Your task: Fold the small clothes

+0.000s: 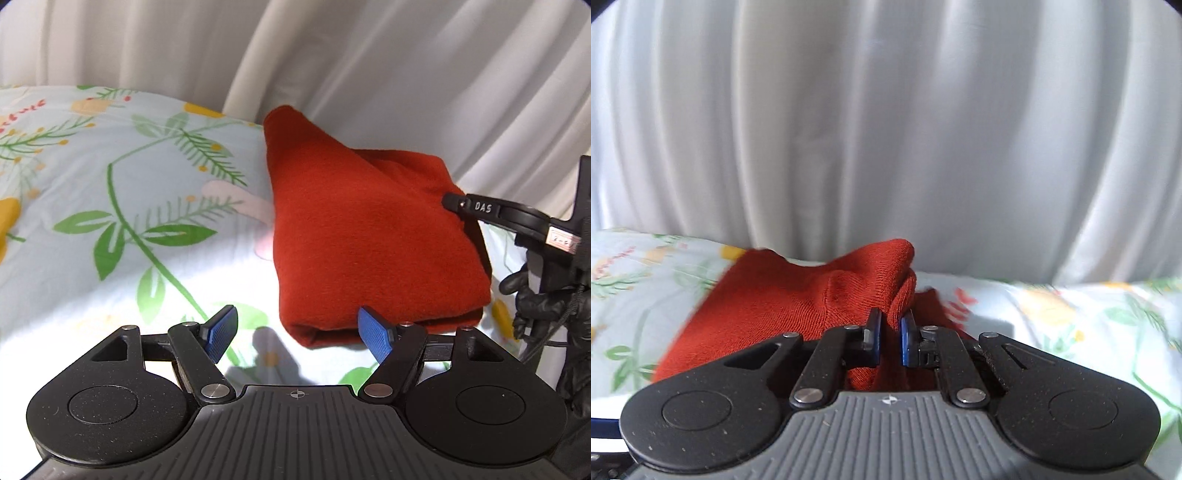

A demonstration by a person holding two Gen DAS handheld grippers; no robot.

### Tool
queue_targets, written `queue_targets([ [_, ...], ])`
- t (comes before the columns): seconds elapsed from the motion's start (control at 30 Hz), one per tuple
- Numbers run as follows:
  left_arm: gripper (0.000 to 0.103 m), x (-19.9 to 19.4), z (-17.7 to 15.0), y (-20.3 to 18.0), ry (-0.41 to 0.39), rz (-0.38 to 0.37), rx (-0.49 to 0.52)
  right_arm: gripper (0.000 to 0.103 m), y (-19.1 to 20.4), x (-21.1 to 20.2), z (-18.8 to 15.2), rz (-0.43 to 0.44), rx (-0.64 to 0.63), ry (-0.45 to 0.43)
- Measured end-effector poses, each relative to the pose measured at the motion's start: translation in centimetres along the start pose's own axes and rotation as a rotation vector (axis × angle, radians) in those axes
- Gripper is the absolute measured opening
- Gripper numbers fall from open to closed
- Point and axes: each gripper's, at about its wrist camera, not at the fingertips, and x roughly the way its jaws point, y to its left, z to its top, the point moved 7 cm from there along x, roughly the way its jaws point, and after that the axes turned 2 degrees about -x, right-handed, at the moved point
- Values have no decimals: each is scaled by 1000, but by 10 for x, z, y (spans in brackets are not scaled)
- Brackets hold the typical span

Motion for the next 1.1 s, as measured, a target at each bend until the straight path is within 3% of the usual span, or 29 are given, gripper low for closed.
queue_targets([
  [0.1, 78, 12, -3, -3, 23, 29, 12, 9, -12, 10, -16, -55, -2, 34],
  [0.23, 79, 15, -6, -4, 40, 34, 30, 11, -27, 11, -31, -65, 58, 50],
  [0.33, 79, 12, -7, -3, 42, 29, 34, 15, -42, -15, -30, 30, 194, 23],
  [0.4, 79, 10, -8, -2, 42, 28, 31, 45, -56, -37, -37, 114, 321, 23],
  [0.47, 79, 8, -8, -3, 42, 25, 30, 54, -65, -58, -53, 192, 437, 39],
  [0.57, 79, 10, -9, -6, 48, 25, 35, 54, -69, -73, -78, 231, 497, 97],
  [0.73, 79, 15, -13, -11, 59, 40, 38, 52, -47, -64, -91, 257, 480, 169],
  [0.77, 79, 17, -13, -12, 60, 44, 37, 46, -44, -61, -92, 271, 490, 173],
  [0.8, 79, 18, -13, -12, 59, 52, 36, 30, -42, -58, -91, 267, 495, 175],
  [0.83, 79, 19, -12, -13, 55, 59, 38, 22, -41, -57, -89, 256, 486, 170],
  [0.9, 79, 20, -10, -13, 46, 76, 45, 17, -42, -61, -85, 257, 504, 150],
  [1.0, 79, 20, -7, -7, 36, 117, 43, 16, -65, -66, -83, 473, 819, 95],
  [1.03, 79, 20, -7, -4, 39, 131, 34, 16, -73, -65, -85, 485, 871, 91],
  [1.1, 79, 19, -6, 4, 57, 133, 8, 16, -80, -58, -91, 339, 764, 141],
])
